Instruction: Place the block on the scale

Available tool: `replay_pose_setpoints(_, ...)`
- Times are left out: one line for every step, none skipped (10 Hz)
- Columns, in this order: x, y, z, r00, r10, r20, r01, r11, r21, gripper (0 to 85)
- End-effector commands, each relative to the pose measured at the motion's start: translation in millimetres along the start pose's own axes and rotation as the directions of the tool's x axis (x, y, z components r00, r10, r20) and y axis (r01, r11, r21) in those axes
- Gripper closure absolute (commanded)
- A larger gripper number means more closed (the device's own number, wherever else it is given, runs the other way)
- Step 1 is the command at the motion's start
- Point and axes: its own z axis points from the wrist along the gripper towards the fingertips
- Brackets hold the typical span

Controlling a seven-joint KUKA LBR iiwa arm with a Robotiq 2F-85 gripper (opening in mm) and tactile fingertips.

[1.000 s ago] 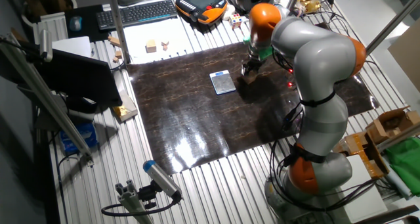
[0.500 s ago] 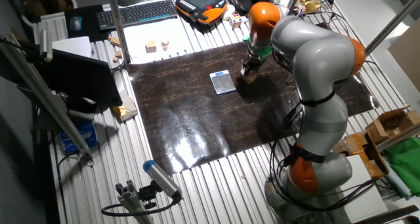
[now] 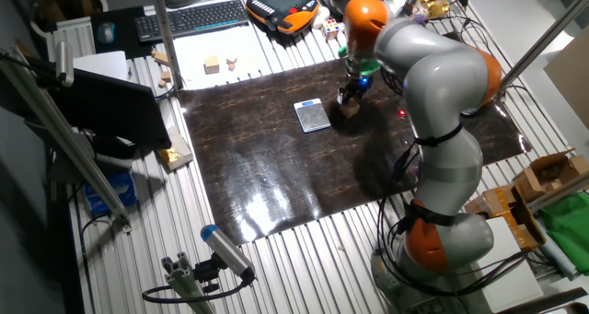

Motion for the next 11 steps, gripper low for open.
replay_pose_setpoints(0.1, -0.4, -0.1, 1.0, 0.001, 0.004, -0.001, 1.0, 0.0, 16.0)
replay_pose_setpoints(0.1, -0.4, -0.1, 1.0, -0.005, 0.018, 0.005, 1.0, -0.011, 15.7)
replay_pose_setpoints(-2.2, 0.7, 6.5, 0.999, -0.021, 0.037, 0.021, 1.0, -0.01, 15.0)
replay_pose_setpoints(-4.5, 1.5, 11.0, 0.999, -0.028, 0.044, 0.028, 1.0, -0.005, 15.0)
replay_pose_setpoints(-5.5, 1.0, 13.8, 0.998, -0.028, 0.049, 0.028, 1.0, -0.002, 15.0)
replay_pose_setpoints(-4.0, -1.2, 15.6, 0.998, -0.028, 0.049, 0.028, 1.0, -0.001, 15.0)
replay_pose_setpoints(-3.1, -2.9, 17.8, 0.998, -0.032, 0.05, 0.032, 0.999, 0.002, 15.0)
replay_pose_setpoints(-3.0, -3.9, 21.0, 0.998, -0.034, 0.053, 0.034, 0.999, 0.002, 15.3)
replay_pose_setpoints(-2.6, -3.7, 24.0, 0.998, -0.037, 0.057, 0.037, 0.999, 0.0, 17.0)
replay_pose_setpoints(-1.6, -3.8, 25.7, 0.997, -0.038, 0.061, 0.038, 0.999, -0.003, 19.7)
replay_pose_setpoints(-0.9, -5.1, 26.3, 0.997, -0.052, 0.055, 0.053, 0.998, -0.014, 27.7)
